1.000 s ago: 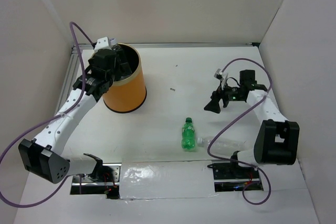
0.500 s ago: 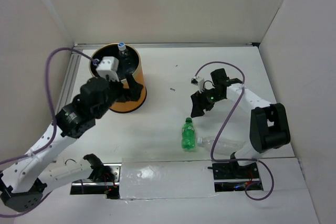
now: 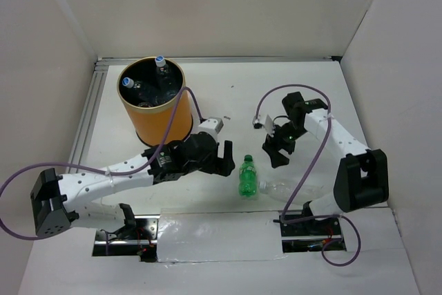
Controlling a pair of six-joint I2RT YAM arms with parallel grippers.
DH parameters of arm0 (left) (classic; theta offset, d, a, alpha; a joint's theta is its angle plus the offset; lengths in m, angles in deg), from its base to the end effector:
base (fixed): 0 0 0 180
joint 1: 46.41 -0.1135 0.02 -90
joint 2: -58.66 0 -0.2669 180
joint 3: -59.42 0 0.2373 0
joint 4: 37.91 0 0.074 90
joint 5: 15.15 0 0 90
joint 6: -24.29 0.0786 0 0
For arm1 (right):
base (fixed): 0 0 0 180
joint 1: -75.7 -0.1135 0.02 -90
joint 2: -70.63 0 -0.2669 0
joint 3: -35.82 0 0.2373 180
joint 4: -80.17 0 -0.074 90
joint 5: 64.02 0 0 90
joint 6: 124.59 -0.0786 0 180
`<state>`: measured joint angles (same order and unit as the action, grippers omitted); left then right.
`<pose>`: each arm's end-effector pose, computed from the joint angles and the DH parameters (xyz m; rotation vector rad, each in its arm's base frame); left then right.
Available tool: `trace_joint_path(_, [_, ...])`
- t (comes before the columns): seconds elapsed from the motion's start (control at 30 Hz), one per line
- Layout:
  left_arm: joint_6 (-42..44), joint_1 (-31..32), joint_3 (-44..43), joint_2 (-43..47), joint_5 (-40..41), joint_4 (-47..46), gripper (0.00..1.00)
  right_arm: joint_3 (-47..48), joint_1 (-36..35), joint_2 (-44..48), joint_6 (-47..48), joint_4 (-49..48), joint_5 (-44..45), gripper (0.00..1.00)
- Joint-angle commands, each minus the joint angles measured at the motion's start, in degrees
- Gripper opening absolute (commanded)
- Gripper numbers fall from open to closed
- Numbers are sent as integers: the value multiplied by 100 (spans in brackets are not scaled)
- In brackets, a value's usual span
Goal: Put the plastic bottles in the bin
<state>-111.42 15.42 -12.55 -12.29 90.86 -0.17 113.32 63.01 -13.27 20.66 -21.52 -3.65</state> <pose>0.1560 -0.2454 0.2806 0.1603 2.2787 -0.7327 0.2262 0.0908 0.2107 -1.5924 2.3023 0.6429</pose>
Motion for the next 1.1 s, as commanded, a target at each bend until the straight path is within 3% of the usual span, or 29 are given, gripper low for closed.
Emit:
trace_joint_path(0.0, [-464,40,-34,-259,-239,-805,99,-325,-242,575,663,849,369,87])
trace_joint_path(0.3, [-737,40,-25,-726,-529,-1052,99,-993,-936,1173,523,1140,800,89])
trace_joint_path(0.37, [-737,40,27,-726,-529,-1052,99,-1134,-1077,1226,313,843,1002,89])
trace_joint_path(0.67, [-676,199,-25,-736,-380,-1149,99,-1310,-1711,595,-409,104,1609,90])
trace_joint_path(0.87, [-553,304,624,19,7,-964,99,-1504,-1825,198,-462,-380,1784,90])
trace_joint_path(1.07, [-394,304,1458,1592,481,-701,99,-1653,-1957,-223,-576,-785,1890,89])
